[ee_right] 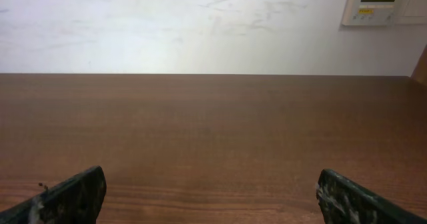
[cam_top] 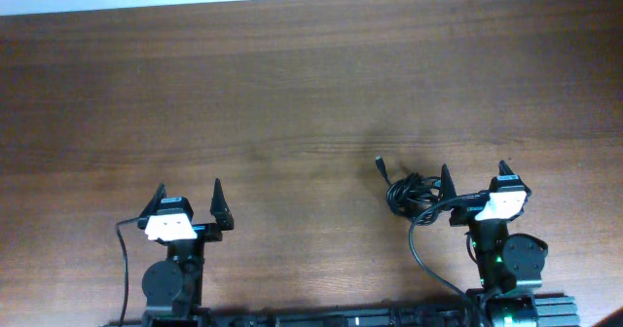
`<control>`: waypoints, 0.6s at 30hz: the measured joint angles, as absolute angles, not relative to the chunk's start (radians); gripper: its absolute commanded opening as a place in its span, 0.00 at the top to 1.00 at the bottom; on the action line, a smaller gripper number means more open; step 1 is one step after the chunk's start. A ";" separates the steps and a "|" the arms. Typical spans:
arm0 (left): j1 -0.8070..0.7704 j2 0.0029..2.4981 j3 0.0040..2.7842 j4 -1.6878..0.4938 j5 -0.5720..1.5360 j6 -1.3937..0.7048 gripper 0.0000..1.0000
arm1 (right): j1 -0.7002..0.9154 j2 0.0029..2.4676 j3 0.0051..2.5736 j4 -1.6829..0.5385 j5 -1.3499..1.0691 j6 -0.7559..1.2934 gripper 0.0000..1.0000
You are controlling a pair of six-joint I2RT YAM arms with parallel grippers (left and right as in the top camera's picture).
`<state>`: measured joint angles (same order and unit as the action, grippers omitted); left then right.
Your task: Untangle cables
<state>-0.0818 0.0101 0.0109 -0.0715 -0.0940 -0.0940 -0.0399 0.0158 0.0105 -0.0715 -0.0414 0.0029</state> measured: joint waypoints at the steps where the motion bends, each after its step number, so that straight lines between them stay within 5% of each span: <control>1: -0.082 0.010 0.011 -0.072 -0.094 -0.094 0.01 | -0.040 0.015 0.010 -0.072 -0.041 0.003 0.01; 18: -0.082 0.010 0.011 -0.072 -0.094 -0.094 0.01 | -0.040 0.015 0.010 -0.072 -0.041 0.003 0.01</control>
<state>-0.0818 0.0101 0.0109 -0.0715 -0.0937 -0.0940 -0.0399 0.0154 0.0105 -0.0715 -0.0414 0.0032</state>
